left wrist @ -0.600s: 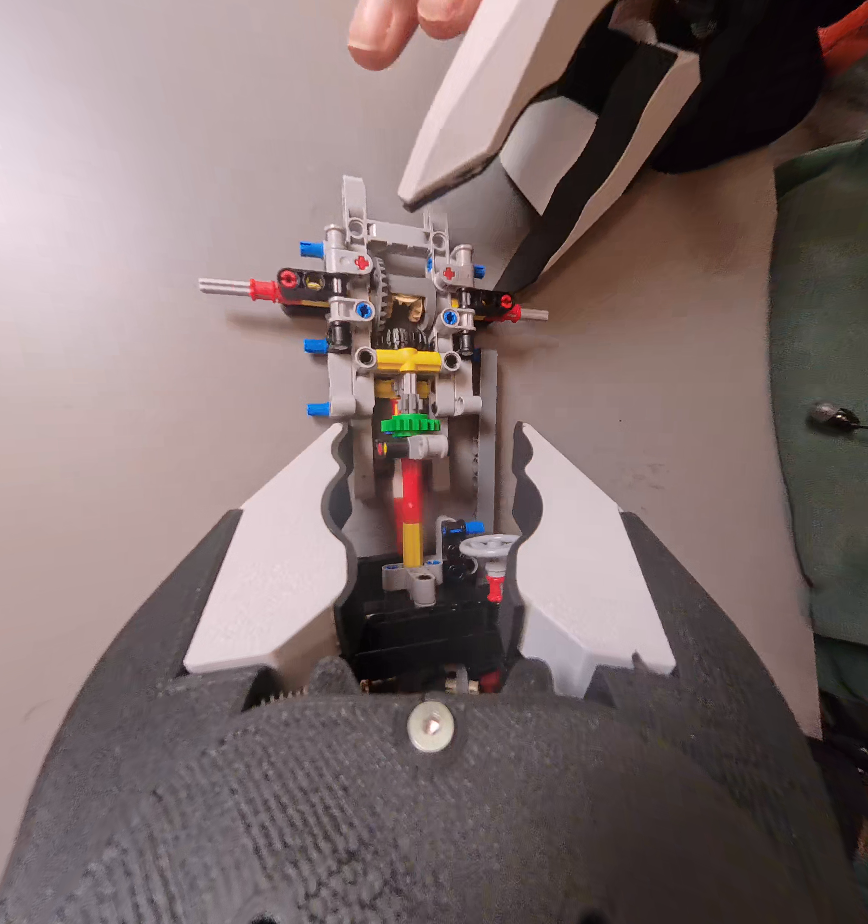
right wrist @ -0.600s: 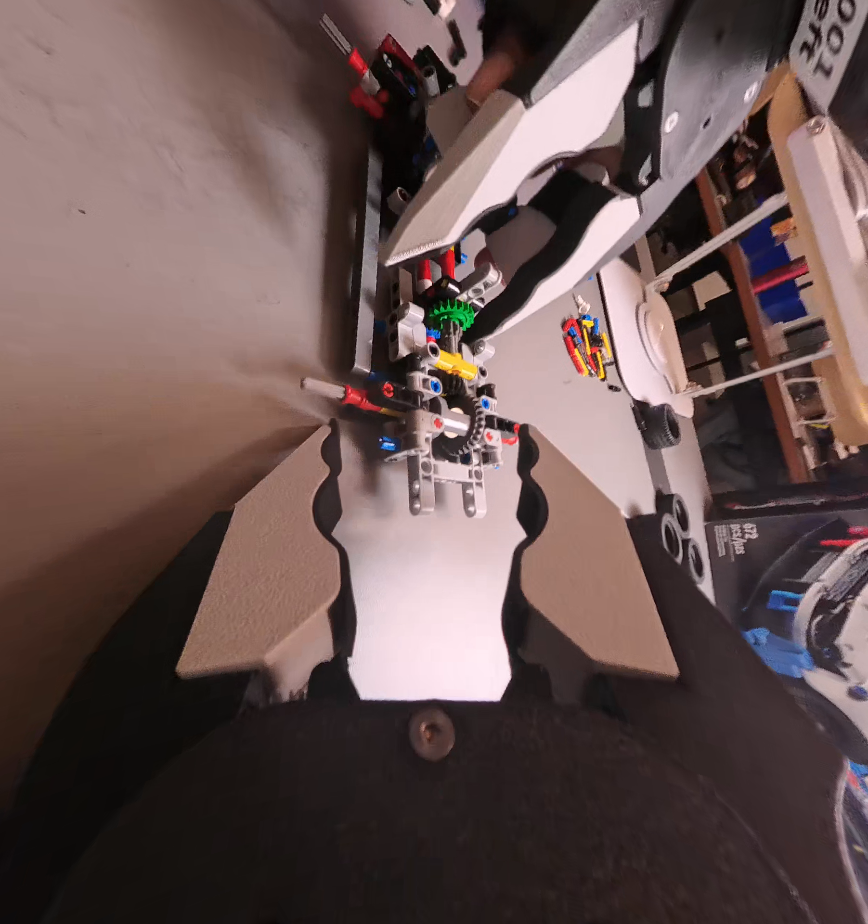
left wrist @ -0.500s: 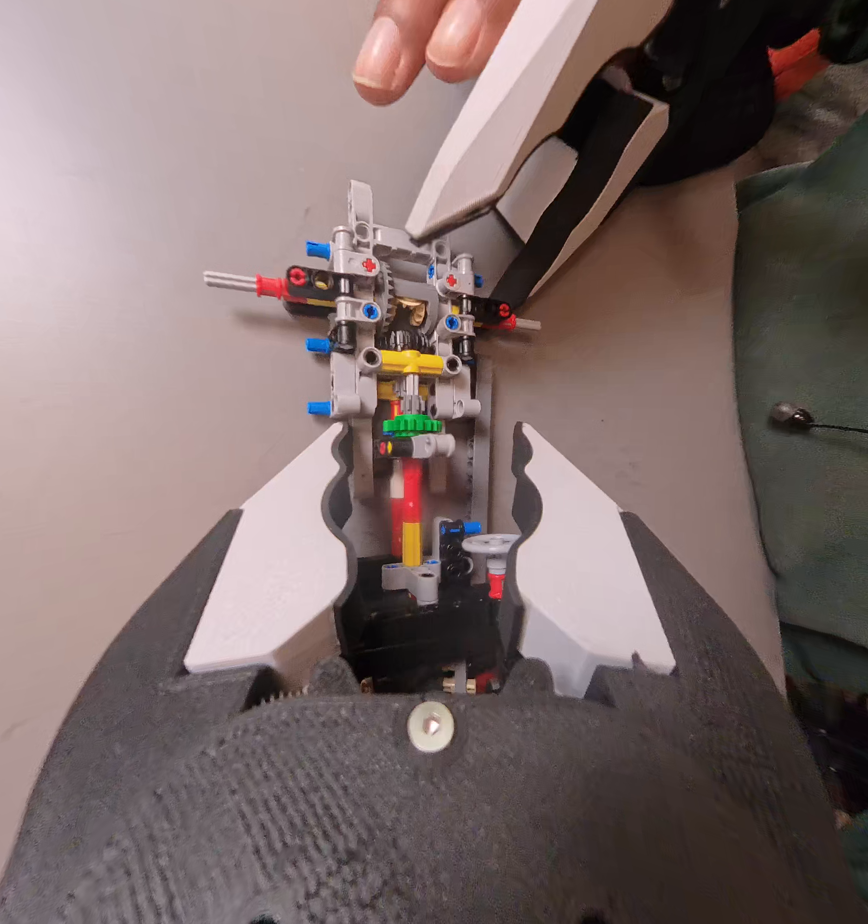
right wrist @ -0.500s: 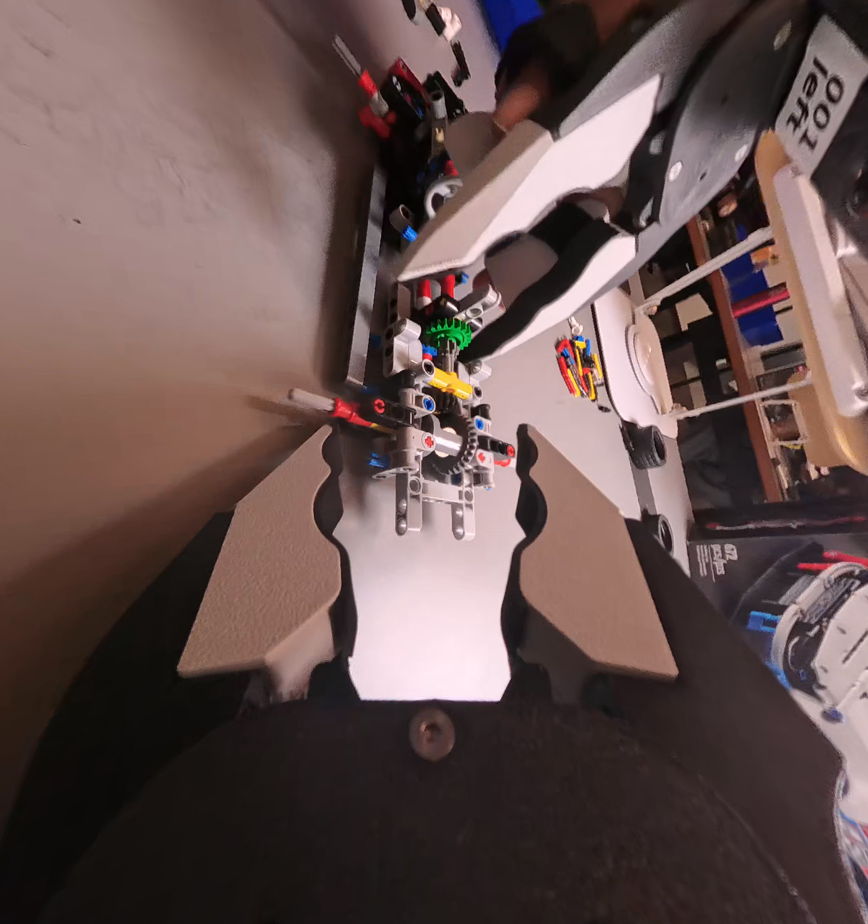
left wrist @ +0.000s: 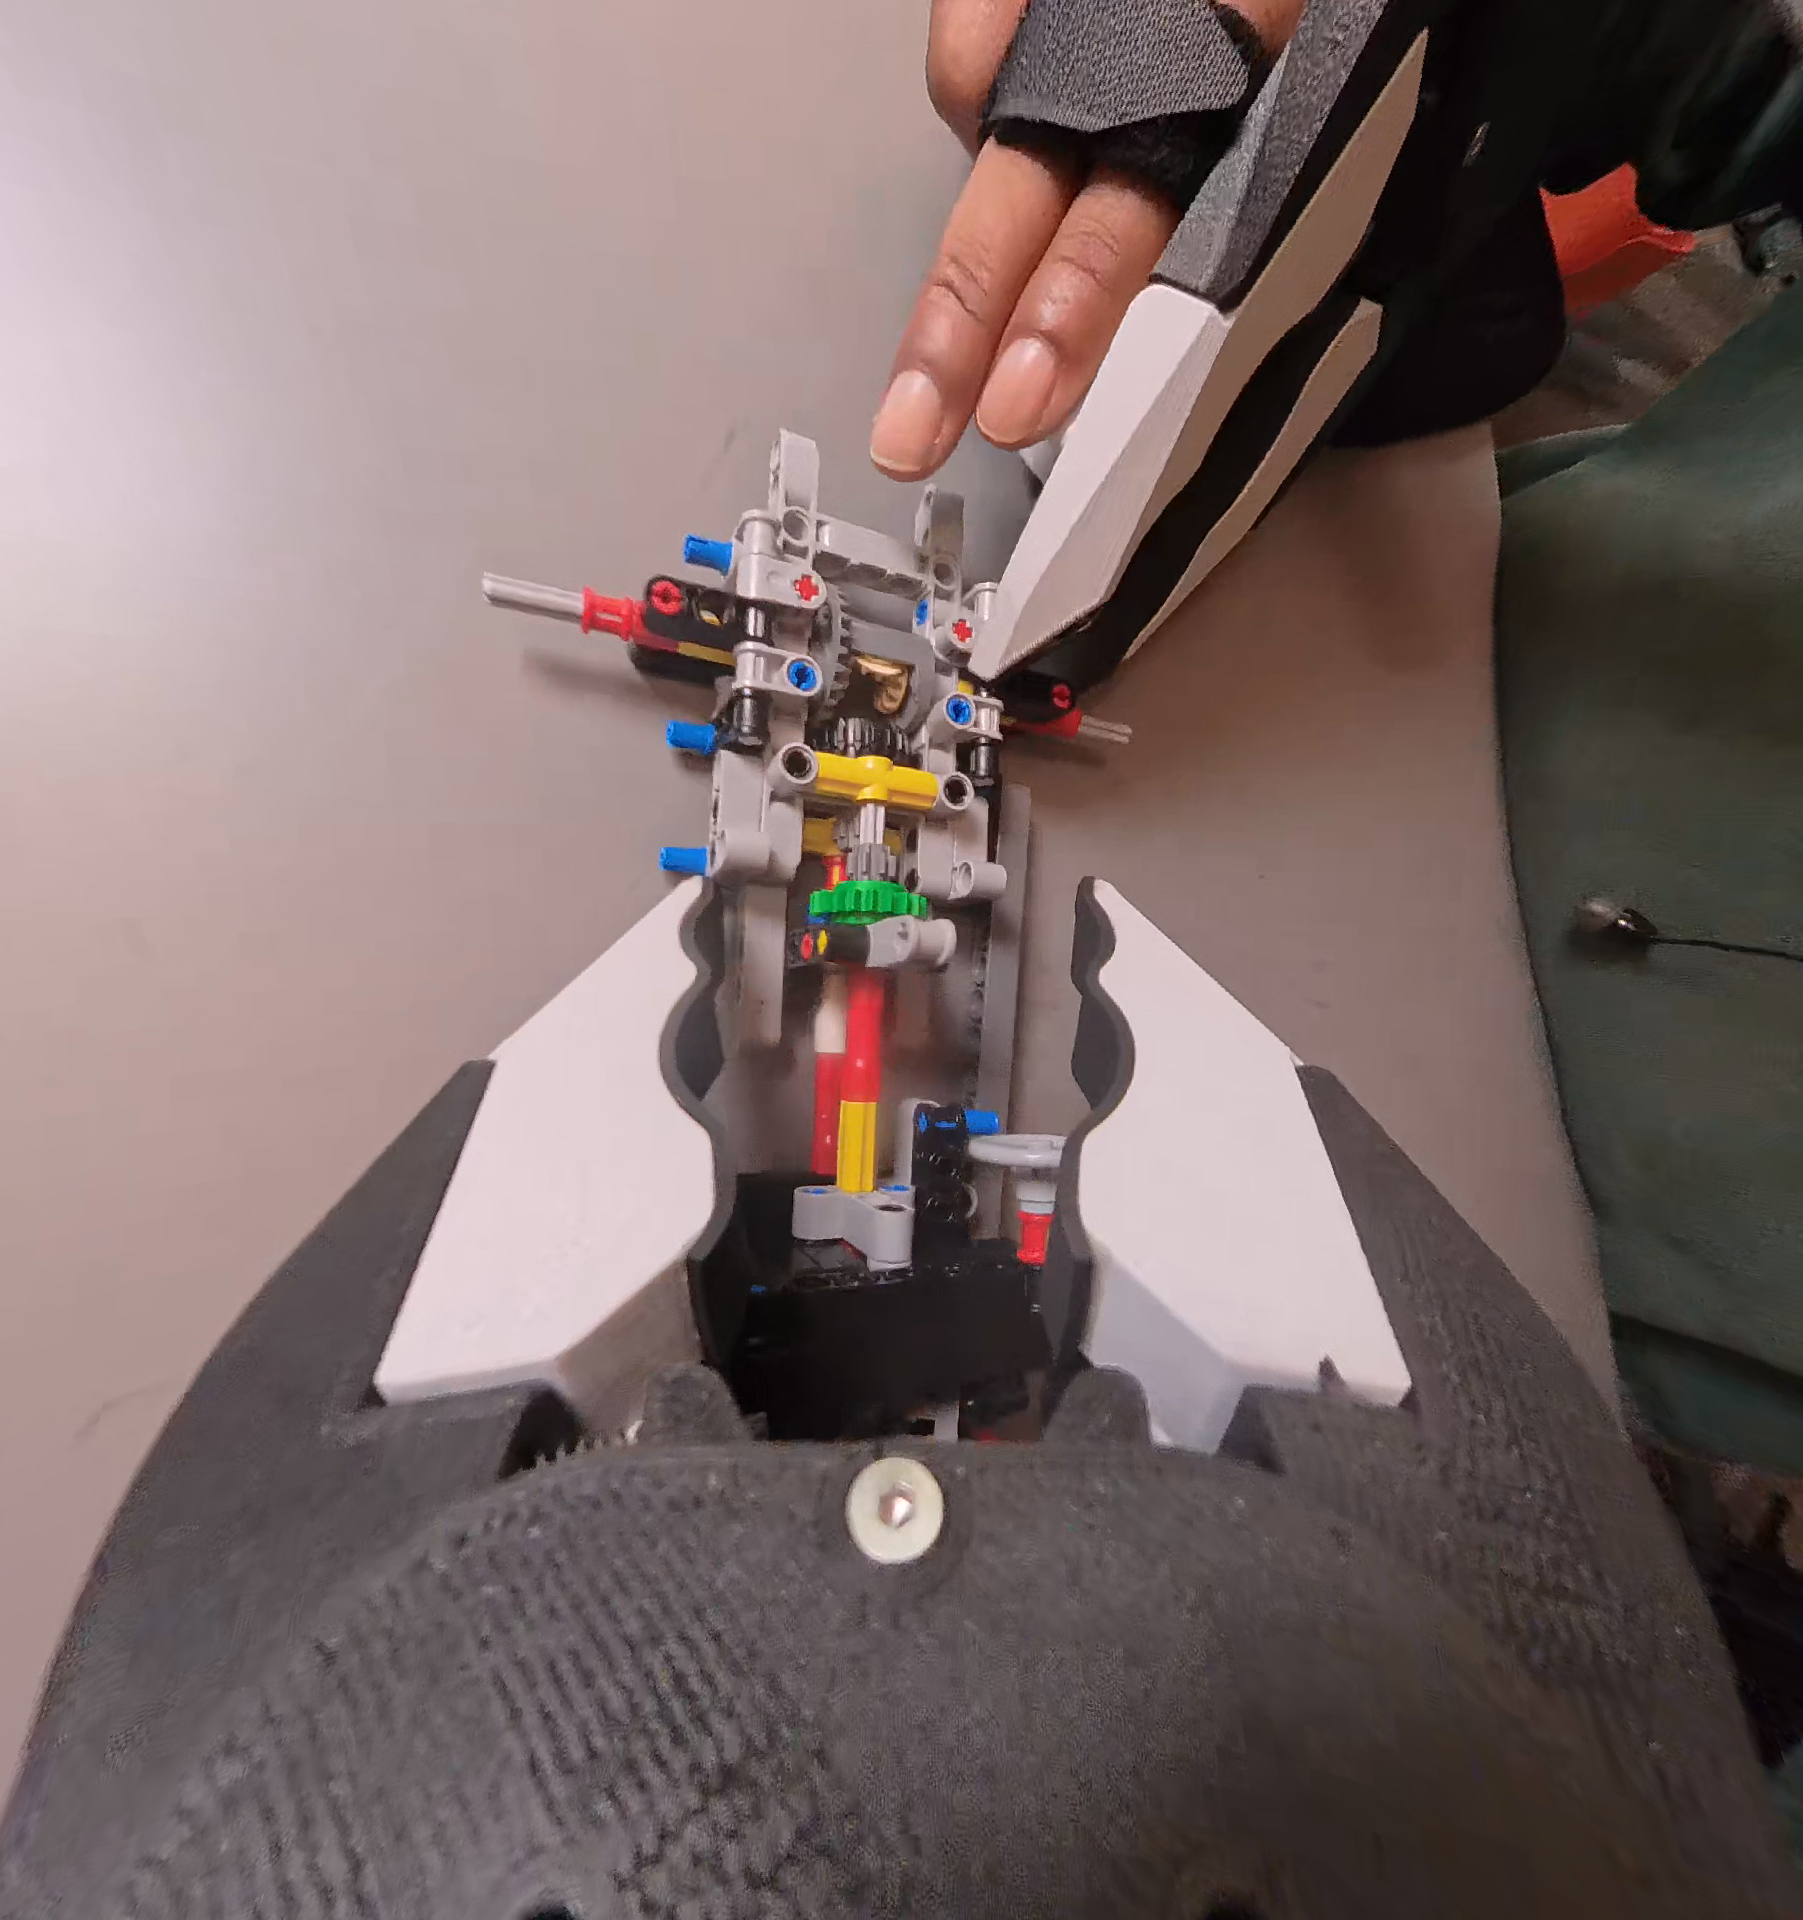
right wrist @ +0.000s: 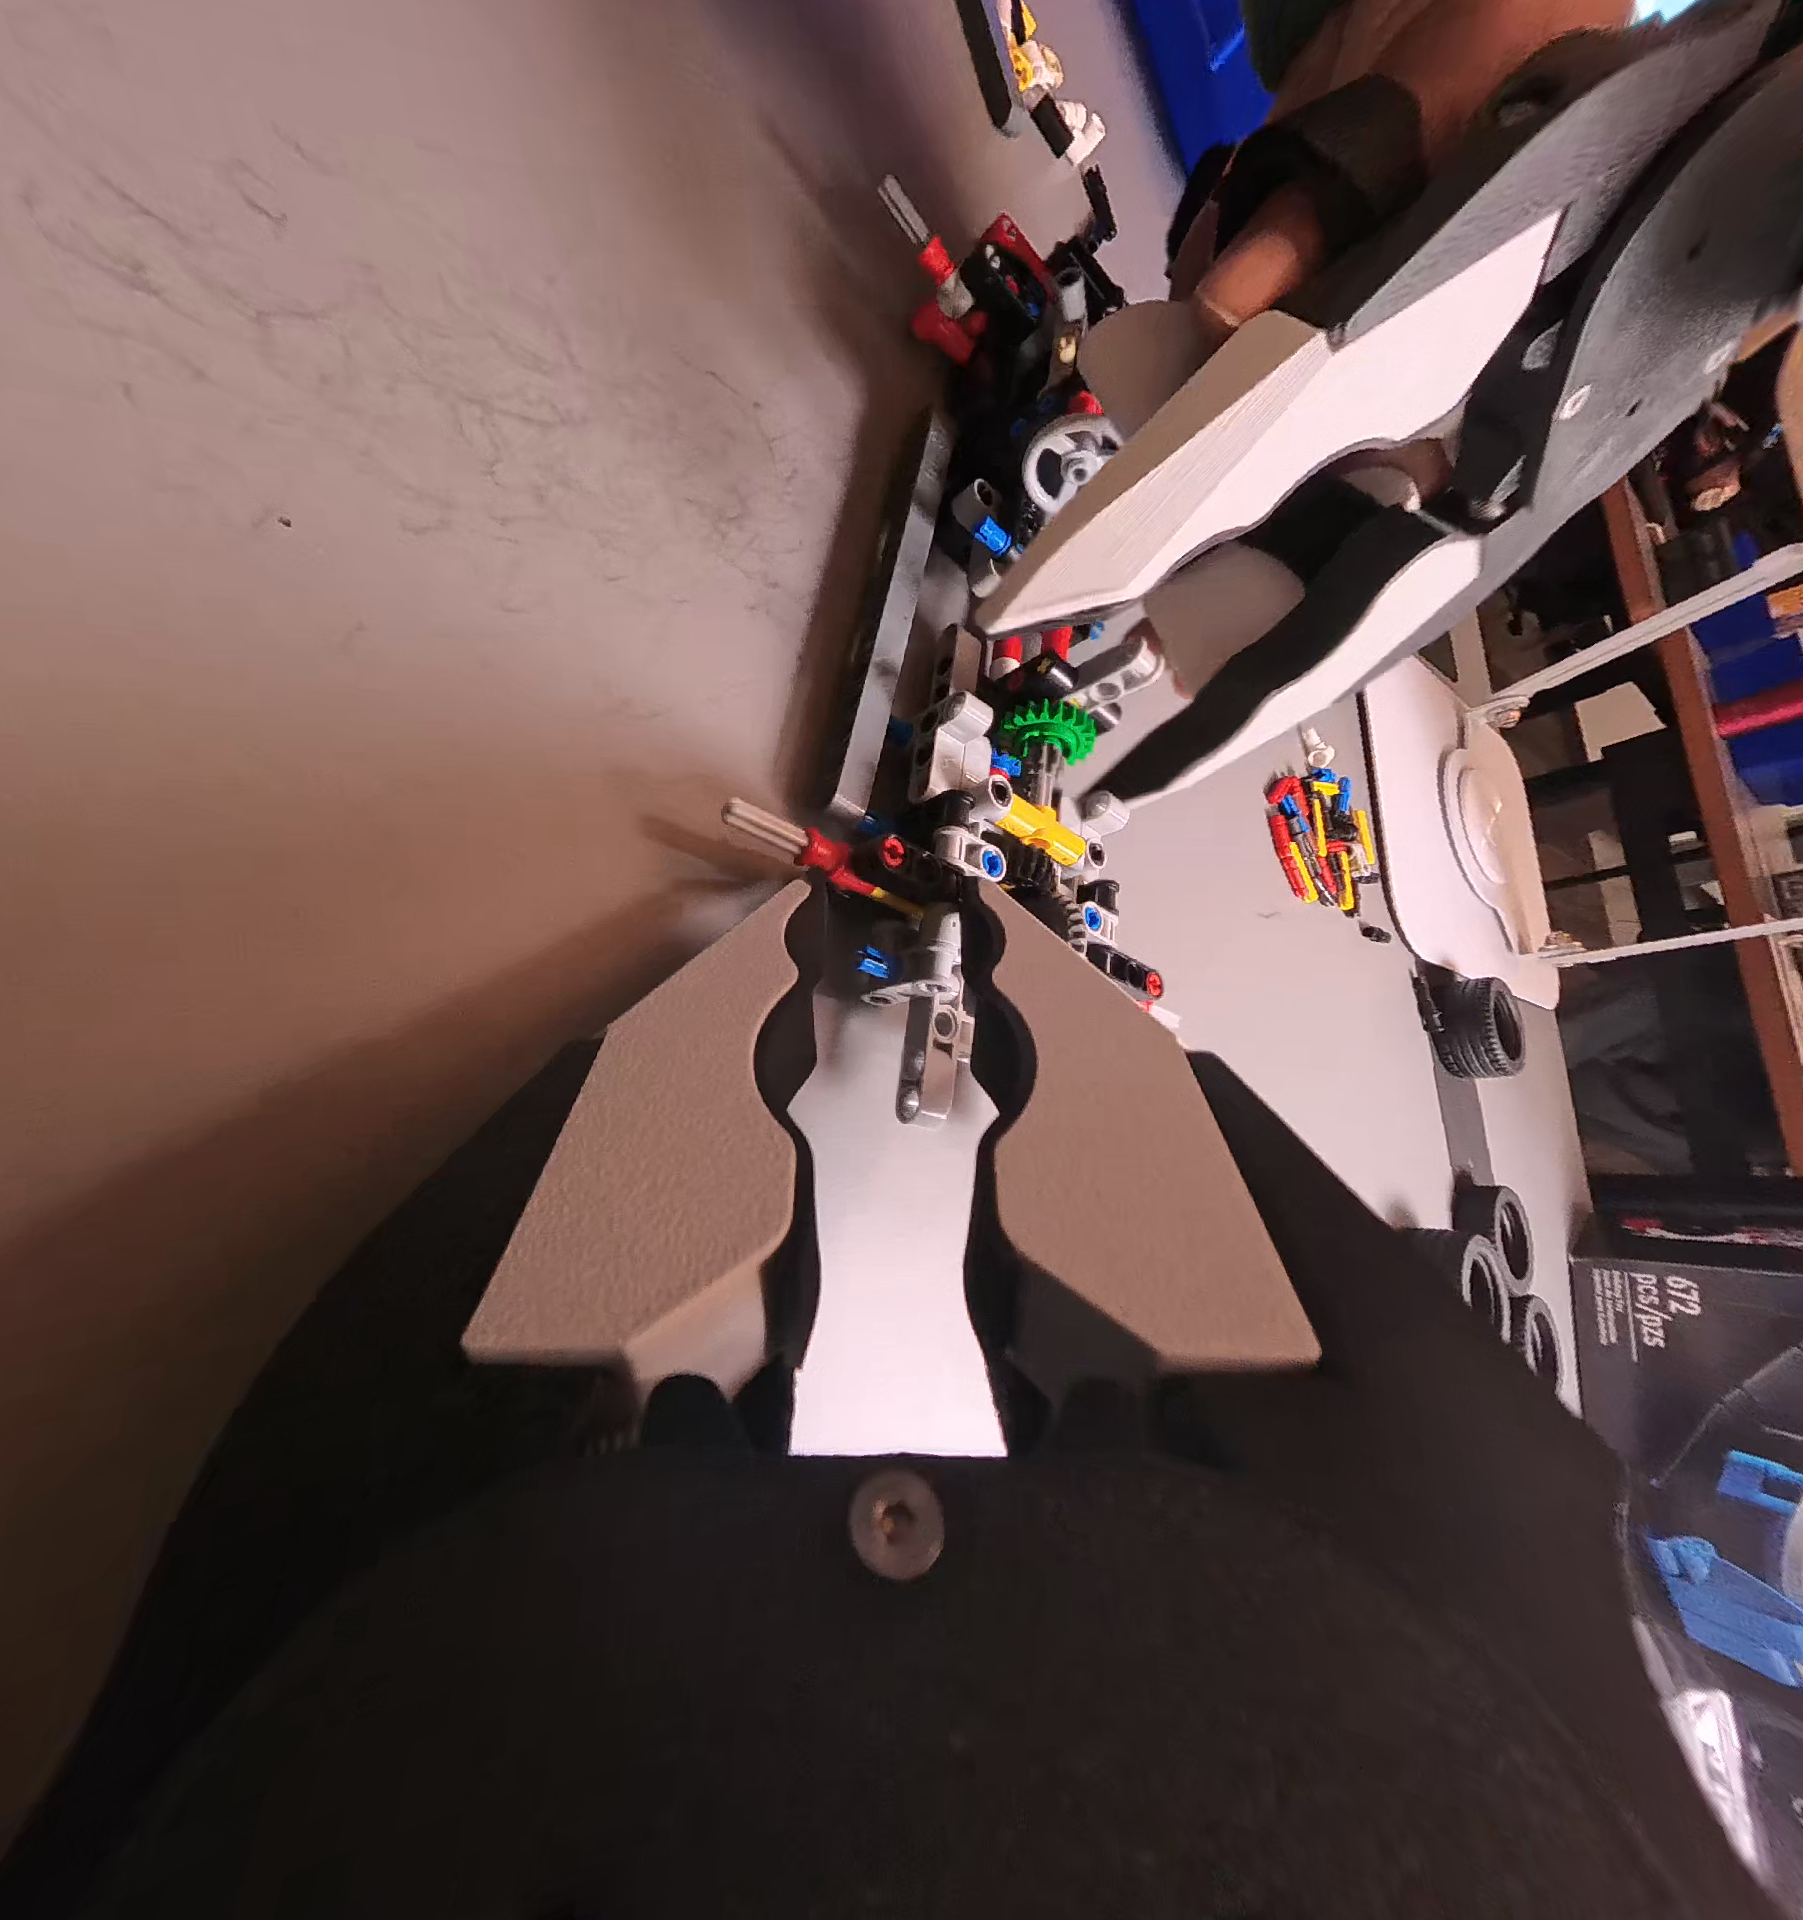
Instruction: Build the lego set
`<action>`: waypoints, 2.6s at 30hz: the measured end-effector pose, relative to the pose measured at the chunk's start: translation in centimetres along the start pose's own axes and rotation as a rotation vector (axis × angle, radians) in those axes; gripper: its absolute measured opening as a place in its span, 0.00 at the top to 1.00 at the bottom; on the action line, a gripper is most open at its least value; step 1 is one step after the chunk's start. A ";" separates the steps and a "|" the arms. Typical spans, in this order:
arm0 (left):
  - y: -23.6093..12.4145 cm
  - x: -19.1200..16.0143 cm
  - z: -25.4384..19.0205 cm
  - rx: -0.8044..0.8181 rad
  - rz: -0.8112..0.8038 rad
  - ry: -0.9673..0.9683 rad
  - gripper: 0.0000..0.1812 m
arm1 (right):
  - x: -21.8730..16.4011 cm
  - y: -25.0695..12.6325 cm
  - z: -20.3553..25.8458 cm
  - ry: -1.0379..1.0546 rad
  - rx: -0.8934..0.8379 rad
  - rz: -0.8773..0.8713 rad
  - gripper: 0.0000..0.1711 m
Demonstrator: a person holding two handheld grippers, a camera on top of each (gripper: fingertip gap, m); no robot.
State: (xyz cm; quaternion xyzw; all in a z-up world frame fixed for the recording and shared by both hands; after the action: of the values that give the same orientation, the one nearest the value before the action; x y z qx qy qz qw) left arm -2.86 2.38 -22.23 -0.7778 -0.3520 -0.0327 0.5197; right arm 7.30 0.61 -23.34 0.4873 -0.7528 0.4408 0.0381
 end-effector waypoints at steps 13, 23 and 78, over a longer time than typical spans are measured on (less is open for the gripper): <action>-5.6 -3.3 -4.4 0.477 -0.263 0.149 0.58 | -0.7 -1.1 -2.0 0.290 0.168 -0.085 1.00; -7.3 -10.0 -3.1 0.591 -0.374 0.026 0.55 | -1.4 -1.5 -1.0 0.247 0.187 0.033 0.79; -5.2 -14.5 -1.1 0.822 -0.220 0.090 0.64 | -2.7 -0.9 -1.6 0.383 0.174 0.044 0.93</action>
State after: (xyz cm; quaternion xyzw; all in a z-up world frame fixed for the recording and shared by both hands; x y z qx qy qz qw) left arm -16.41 -4.87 -23.73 -0.4615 -0.3934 0.0211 0.7949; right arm 8.84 3.54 -23.09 0.3794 -0.7015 0.5894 0.1287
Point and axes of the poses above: each gripper's, where its closed fingertips meet, y out along the fingers, x out of its top, z = x × y across the jaws, the point moved 4 cm from there along -y, back along the fingers, and after that the axes turned 9 degrees about z, right-handed, at the moved point
